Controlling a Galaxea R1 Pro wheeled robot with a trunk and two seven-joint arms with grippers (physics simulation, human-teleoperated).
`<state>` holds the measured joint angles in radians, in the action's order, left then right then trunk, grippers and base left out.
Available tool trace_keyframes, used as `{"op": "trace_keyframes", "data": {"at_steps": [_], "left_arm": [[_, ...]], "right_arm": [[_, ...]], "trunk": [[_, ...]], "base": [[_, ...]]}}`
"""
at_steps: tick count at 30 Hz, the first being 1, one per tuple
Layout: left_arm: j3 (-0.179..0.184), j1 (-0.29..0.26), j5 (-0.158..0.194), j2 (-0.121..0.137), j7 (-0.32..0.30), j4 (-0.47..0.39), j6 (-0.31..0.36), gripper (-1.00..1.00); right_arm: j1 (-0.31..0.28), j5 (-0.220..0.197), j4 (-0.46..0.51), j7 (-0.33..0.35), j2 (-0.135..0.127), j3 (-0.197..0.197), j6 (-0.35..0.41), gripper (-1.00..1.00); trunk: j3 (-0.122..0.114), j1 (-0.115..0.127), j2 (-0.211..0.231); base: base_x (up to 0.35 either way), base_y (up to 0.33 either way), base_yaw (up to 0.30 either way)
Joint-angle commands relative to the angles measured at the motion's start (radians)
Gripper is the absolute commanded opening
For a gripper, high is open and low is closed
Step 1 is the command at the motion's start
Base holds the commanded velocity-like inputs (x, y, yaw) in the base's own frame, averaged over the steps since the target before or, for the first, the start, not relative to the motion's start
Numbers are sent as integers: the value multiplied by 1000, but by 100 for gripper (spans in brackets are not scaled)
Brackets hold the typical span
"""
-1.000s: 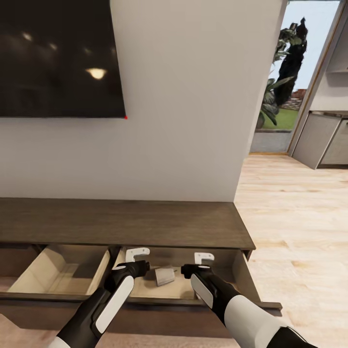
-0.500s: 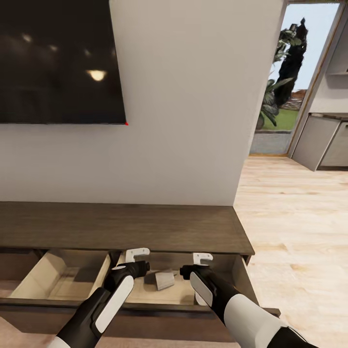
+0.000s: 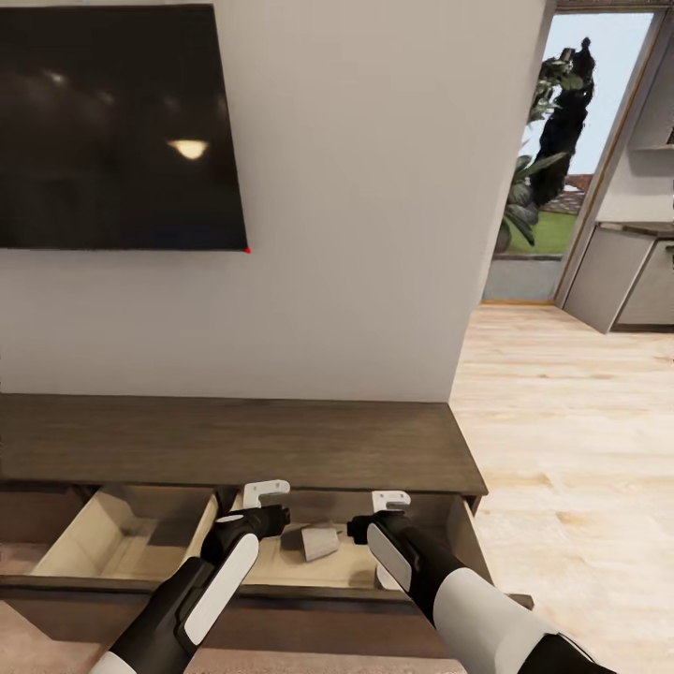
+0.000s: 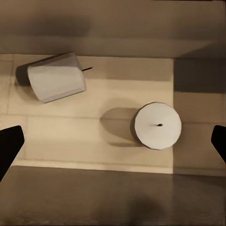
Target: Place each of the two pumpkins and all three candles from the living room inside a cabinet in the living room (use any cabinet), then make sure every cabinet is closed, and position the cauldron so it is next to a table in the living room.
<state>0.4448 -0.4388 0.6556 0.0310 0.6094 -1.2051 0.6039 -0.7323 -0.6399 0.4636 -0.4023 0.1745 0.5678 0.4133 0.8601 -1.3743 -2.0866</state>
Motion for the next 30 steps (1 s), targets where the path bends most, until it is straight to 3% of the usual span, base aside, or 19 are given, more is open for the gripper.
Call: {"op": "trace_keyframes", "data": {"at_steps": [1, 16, 30], "left_arm": [[3, -1, 10, 1, 11, -1, 0, 100], [5, -1, 10, 1, 12, -2, 0, 100], [5, -1, 10, 0, 12, -1, 0, 100]], "right_arm": [[-1, -6, 1, -7, 0, 4, 5, 100], [-1, -7, 29, 1, 0, 1, 6, 100], [-1, -7, 31, 3, 0, 1, 3, 100]], "trunk": [[-2, 4, 7], [-49, 62, 112], [-93, 116, 210]], "base": [[-125, 0, 0], [-98, 0, 0], [-305, 0, 0]]}}
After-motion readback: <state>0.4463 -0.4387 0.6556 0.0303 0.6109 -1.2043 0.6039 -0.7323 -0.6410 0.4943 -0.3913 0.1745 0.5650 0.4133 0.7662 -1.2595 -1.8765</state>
